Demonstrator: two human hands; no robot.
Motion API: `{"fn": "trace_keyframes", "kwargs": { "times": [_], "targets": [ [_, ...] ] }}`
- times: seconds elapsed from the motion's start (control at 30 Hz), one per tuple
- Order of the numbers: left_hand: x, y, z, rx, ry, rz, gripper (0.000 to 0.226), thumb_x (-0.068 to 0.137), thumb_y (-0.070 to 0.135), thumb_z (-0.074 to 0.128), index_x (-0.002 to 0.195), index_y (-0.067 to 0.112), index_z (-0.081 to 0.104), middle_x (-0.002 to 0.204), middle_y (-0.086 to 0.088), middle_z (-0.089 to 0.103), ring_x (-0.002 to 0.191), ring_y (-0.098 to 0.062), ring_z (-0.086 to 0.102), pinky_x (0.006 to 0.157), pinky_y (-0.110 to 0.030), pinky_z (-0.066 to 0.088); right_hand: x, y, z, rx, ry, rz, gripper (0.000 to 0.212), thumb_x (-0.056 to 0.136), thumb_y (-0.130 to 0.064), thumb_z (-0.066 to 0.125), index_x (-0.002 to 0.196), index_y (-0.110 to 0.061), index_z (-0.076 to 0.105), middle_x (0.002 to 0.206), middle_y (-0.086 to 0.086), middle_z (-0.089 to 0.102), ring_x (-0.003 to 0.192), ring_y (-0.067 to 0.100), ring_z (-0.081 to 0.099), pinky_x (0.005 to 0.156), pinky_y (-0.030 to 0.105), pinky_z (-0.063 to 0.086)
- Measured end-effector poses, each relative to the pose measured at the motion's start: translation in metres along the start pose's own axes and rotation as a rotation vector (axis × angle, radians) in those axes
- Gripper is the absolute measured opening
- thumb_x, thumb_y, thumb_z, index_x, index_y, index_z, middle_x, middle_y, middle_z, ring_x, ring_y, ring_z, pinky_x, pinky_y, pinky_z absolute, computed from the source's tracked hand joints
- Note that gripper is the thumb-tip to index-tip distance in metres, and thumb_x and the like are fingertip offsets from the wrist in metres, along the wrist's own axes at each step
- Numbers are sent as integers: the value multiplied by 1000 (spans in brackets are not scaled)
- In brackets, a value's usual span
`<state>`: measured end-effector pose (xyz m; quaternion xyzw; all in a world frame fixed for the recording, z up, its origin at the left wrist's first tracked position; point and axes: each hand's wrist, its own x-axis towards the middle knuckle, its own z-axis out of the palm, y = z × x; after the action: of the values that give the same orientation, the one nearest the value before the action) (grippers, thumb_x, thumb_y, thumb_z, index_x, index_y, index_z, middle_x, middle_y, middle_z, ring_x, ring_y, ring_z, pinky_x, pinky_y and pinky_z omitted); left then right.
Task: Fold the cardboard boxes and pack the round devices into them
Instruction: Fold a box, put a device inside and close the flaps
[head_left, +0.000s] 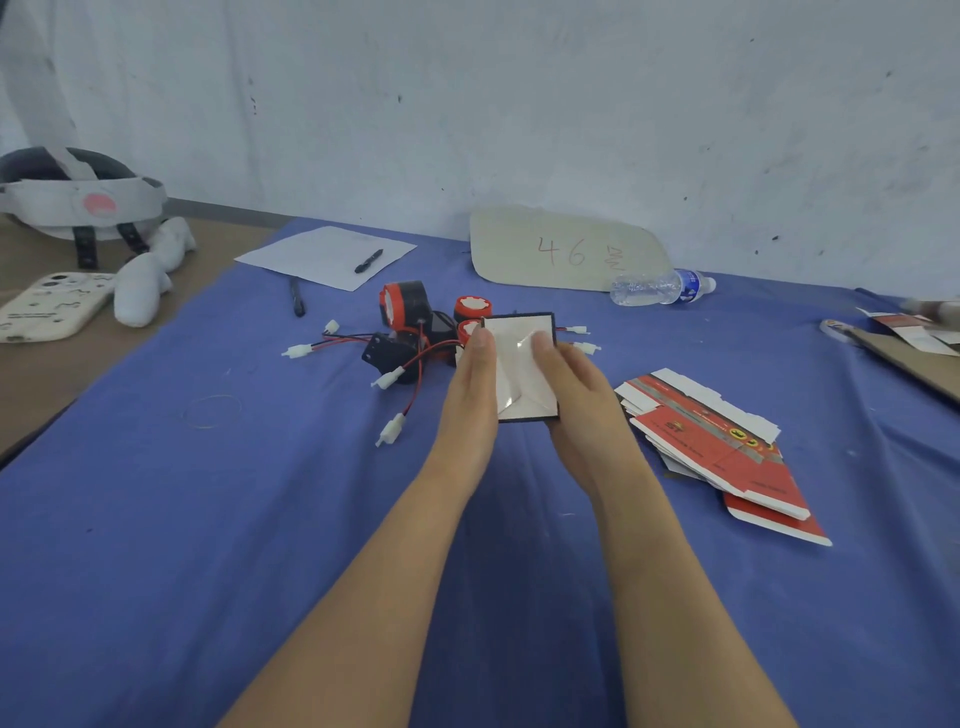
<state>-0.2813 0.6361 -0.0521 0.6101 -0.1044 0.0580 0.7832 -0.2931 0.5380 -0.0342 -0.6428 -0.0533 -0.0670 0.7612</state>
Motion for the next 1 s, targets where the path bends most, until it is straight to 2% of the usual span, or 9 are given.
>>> {"fn": "trace_keyframes", "kwargs": {
  "times": [0.13, 0.23, 0.37, 0.43, 0.53, 0.63, 0.73, 0.87, 1.0],
  "targets": [
    [1, -4, -2, 92, 183, 83, 29, 102, 42, 33, 99, 33, 61, 96, 20, 66, 90, 13, 59, 79, -5, 43, 0, -3, 0, -45, -1, -81, 19, 97, -29, 52, 96, -22, 69, 94, -8, 74, 88, 6, 68, 79, 21, 50],
    [2, -3, -8, 253, 288, 203, 19, 103, 30, 40, 110, 26, 57, 111, 8, 61, 98, 5, 56, 80, -3, 40, 1, -3, 2, -328, 80, -249, 16, 93, -12, 59, 88, -26, 63, 79, -18, 70, 76, -1, 65, 67, 12, 48],
    [6, 4, -14, 199, 418, 156, 25, 103, 31, 39, 83, 40, 50, 93, 18, 55, 84, 10, 51, 73, -3, 37, -1, 9, 14, -1091, -8, -260, 11, 94, -16, 53, 103, -15, 58, 108, 0, 58, 92, 23, 57, 76, 37, 48],
    [10, 4, -21, 180, 439, 90, 22, 101, 30, 41, 83, 35, 53, 89, 14, 57, 82, 1, 53, 75, -13, 42, -3, 16, 21, -1241, -128, -181, 9, 91, -16, 51, 99, -12, 54, 106, 5, 58, 88, 29, 55, 70, 38, 46],
    [12, 1, -27, 248, 375, -80, 27, 100, 32, 40, 108, 15, 60, 105, -6, 64, 96, -20, 58, 89, -38, 47, -5, 21, 38, -1417, -188, -223, 6, 88, -18, 50, 93, -15, 47, 83, 3, 58, 71, 25, 47, 53, 31, 33],
    [11, -1, -29, 323, 320, -165, 41, 102, 39, 33, 121, 12, 57, 117, -12, 62, 111, -27, 57, 99, -45, 45, -3, 23, 49, -1502, -162, -280, 5, 87, -16, 51, 91, -17, 54, 74, -1, 52, 71, 19, 41, 64, 28, 33],
    [10, -1, -36, 322, 259, -178, 42, 102, 43, 31, 132, 21, 51, 129, -3, 57, 120, -22, 52, 105, -46, 41, -2, 28, 49, -1535, -194, -341, 17, 89, -19, 49, 74, -20, 57, 68, -3, 53, 67, 17, 41, 83, 29, 36],
    [6, -8, -44, 329, 170, -159, 38, 100, 43, 41, 124, 17, 53, 114, 1, 61, 103, -15, 58, 86, -29, 49, -3, 23, 38, -1174, -236, -278, 22, 87, -7, 46, 79, -9, 67, 76, 4, 66, 67, 16, 49, 69, 24, 42],
    [8, -15, -43, 511, 204, -124, 18, 99, 24, 46, 115, 16, 51, 93, 4, 55, 89, -16, 53, 74, -30, 44, 3, 11, 14, -602, 312, -285, 31, 87, 0, 43, 79, -24, 61, 79, -14, 63, 75, 6, 60, 71, 18, 50]
  ]
}}
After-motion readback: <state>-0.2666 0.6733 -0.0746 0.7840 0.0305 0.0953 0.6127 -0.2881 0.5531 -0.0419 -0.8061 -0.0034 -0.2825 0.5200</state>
